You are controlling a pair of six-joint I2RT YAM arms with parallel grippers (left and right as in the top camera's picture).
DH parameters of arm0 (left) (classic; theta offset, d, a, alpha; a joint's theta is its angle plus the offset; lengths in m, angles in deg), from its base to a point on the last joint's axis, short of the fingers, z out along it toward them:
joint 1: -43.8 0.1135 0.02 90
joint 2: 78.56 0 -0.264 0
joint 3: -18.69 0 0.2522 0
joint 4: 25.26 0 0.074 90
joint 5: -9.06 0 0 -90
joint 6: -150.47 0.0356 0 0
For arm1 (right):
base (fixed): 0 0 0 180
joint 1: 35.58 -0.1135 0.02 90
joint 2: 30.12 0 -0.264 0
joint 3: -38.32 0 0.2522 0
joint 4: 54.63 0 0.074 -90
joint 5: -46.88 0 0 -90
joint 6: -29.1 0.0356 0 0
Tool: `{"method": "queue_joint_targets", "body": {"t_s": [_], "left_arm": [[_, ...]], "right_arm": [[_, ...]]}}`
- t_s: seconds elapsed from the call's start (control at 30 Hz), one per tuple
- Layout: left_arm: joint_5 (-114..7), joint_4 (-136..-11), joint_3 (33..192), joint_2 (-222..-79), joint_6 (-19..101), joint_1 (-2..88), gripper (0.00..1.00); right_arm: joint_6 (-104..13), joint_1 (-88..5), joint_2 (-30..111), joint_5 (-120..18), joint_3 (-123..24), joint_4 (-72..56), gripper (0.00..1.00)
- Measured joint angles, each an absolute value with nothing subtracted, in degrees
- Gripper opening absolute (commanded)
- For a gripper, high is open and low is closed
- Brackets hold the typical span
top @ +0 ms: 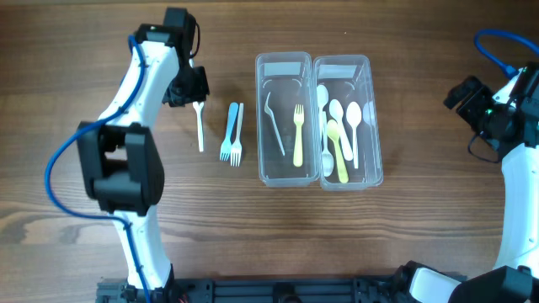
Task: Pack container
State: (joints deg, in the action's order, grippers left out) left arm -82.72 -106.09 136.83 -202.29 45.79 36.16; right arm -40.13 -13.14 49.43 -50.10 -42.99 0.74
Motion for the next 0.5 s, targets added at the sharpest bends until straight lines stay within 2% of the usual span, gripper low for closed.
{"method": "queue_joint_targets", "body": {"t_s": [0.5], "left_arm": [[-81.65, -102.12, 135.41, -209.94, 48.88, 36.05, 0.37]], "right_arm": [[-40.13, -13.14, 49.43, -50.10, -42.99, 0.74, 1.00]]}}
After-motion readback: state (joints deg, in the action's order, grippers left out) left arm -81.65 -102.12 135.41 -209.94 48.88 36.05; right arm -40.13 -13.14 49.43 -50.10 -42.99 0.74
